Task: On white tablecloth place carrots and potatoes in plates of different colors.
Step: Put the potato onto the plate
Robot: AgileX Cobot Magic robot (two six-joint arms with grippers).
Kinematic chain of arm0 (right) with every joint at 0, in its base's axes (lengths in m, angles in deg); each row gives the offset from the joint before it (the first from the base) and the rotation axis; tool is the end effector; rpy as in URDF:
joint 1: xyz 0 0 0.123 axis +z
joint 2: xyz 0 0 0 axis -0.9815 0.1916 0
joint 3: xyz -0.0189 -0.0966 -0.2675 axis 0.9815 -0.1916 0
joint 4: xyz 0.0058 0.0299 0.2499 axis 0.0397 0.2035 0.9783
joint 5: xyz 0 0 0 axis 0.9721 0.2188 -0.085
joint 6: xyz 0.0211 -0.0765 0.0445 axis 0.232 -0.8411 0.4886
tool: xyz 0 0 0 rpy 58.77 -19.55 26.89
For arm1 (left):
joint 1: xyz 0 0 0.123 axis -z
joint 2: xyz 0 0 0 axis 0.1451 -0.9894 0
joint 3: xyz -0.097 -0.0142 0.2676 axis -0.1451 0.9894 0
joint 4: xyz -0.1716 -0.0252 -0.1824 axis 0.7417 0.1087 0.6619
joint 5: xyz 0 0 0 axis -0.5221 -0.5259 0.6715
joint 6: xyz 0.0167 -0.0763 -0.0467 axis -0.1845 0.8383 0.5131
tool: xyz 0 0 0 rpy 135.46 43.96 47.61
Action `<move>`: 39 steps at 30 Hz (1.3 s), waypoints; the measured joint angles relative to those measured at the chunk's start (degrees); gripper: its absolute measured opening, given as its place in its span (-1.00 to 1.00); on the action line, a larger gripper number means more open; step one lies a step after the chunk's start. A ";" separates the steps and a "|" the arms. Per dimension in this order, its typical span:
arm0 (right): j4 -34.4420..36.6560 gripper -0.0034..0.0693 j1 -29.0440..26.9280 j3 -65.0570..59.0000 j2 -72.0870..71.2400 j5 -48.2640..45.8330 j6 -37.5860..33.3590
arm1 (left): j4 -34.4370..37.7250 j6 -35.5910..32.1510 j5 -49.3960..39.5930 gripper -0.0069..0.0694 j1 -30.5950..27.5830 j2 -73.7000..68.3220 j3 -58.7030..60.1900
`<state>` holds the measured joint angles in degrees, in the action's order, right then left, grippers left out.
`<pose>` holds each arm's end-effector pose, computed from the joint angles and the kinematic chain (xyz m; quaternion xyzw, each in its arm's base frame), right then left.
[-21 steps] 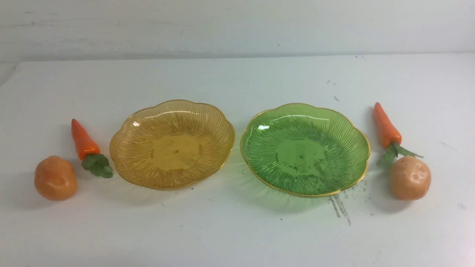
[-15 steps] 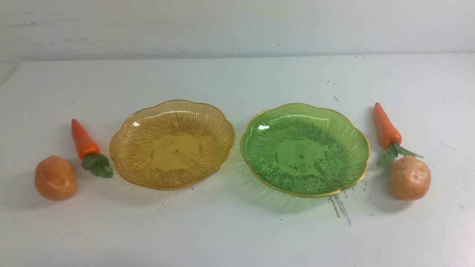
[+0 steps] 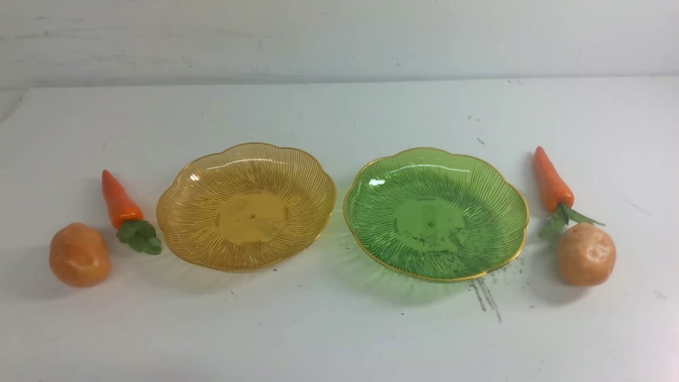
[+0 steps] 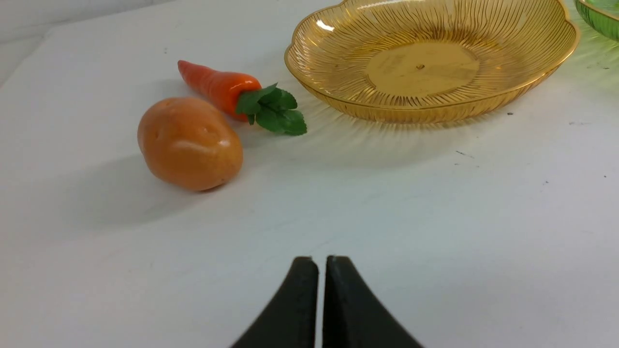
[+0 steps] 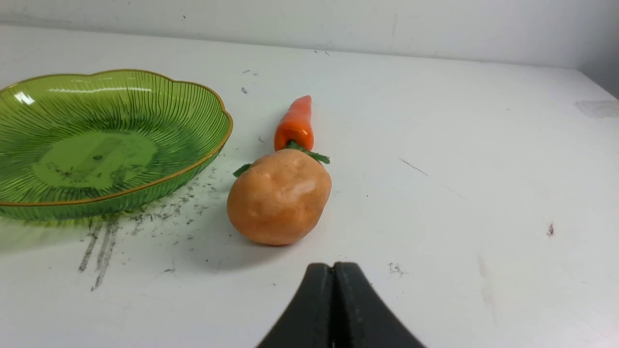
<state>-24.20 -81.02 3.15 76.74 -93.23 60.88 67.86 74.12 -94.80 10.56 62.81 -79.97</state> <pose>0.0522 -0.0018 0.1719 0.0076 0.8049 -0.0158 0.5931 0.0522 -0.0046 0.1708 0.0900 0.8019 0.0260 0.5900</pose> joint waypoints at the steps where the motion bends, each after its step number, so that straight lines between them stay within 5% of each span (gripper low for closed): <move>1: 0.00 -0.95 0.00 0.00 0.00 0.00 0.00 | 0.00 0.00 0.00 -0.79 0.00 0.00 0.00; 14: 0.00 -0.95 0.00 0.00 0.00 0.00 0.00 | 1.83 0.70 1.86 -0.79 0.00 0.00 0.00; 23: 0.45 -0.95 0.00 0.00 0.00 -0.04 0.36 | 23.87 7.03 12.78 -0.79 0.00 0.00 0.12; 26: 5.75 -0.95 0.00 -0.22 0.00 2.50 3.04 | 31.43 7.38 16.68 -0.79 0.00 0.00 0.12; 34: 43.15 -0.95 0.00 -0.30 0.00 19.64 16.43 | 56.04 9.34 32.81 -0.79 0.00 0.00 0.16; 39: 52.73 -0.95 0.00 -0.30 0.00 24.08 15.19 | 59.51 9.42 39.90 -0.79 0.00 0.00 -2.71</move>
<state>28.53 -81.02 2.85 76.74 -69.14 76.08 127.37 83.54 -54.90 10.56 62.81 -82.67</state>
